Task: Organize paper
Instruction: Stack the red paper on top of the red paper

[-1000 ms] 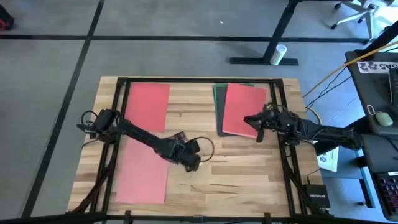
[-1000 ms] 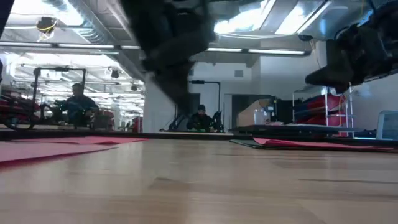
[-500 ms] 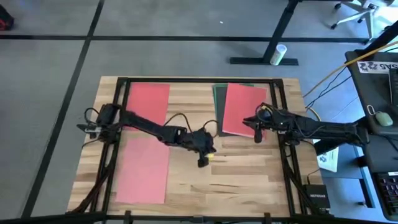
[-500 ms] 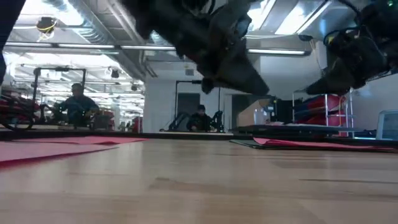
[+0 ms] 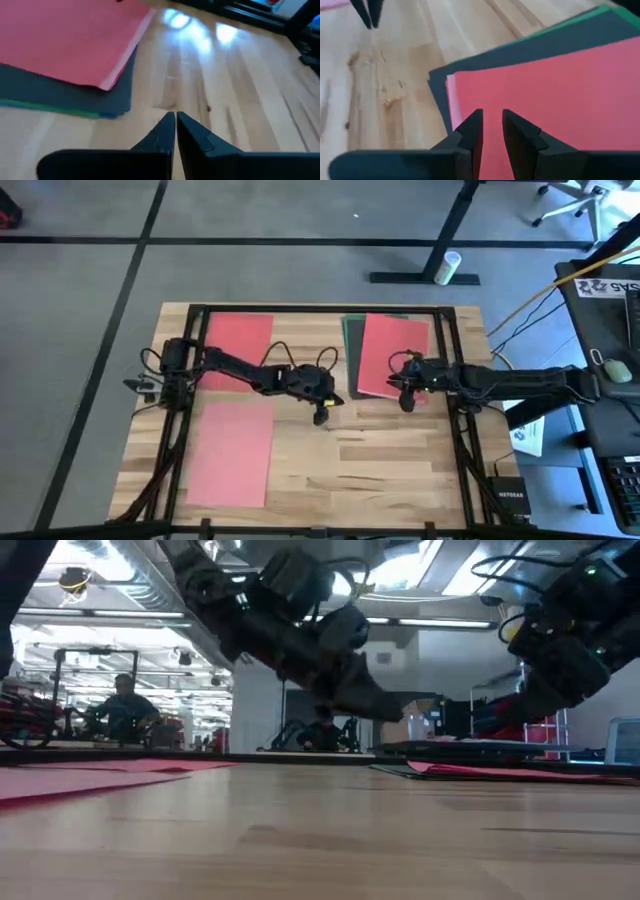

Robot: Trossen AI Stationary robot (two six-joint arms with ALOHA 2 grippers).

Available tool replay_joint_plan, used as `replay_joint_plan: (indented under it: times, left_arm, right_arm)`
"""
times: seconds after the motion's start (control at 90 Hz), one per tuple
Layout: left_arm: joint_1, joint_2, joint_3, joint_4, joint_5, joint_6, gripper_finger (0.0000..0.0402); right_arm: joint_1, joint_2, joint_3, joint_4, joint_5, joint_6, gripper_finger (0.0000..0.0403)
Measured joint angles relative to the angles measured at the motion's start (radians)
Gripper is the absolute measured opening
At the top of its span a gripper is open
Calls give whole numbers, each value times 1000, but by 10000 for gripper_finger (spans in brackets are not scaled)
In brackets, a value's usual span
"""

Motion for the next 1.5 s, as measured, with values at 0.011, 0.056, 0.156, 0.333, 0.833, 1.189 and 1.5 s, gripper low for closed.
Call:
replay_joint_plan:
  times: [0.011, 0.056, 0.156, 0.333, 0.833, 1.189, 1.5]
  left_arm:
    - [2, 0, 0, 4, 10, 4, 0]
    - [11, 0, 0, 17, 49, 21, 0]
    - [37, 0, 0, 57, 127, 34, 0]
    - [85, 0, -63, 278, 233, -31, 0]
    - [128, 0, -281, 619, 162, -139, 0]
    - [135, 0, -280, 623, 137, -114, 0]
    - [134, 0, -280, 620, 135, -103, 0]
  right_arm:
    - [0, 15, 9, 2, 4, 0, 63]
    - [0, 75, 44, 5, 18, 0, 63]
    - [1, 214, 133, 1, 15, -10, 63]
    - [9, 447, 281, -16, -57, -53, 63]
    - [128, 725, 533, -267, 99, -69, 79]
    - [125, 740, 538, -289, 135, -11, 166]
    - [125, 831, 538, -280, 146, 0, 164]
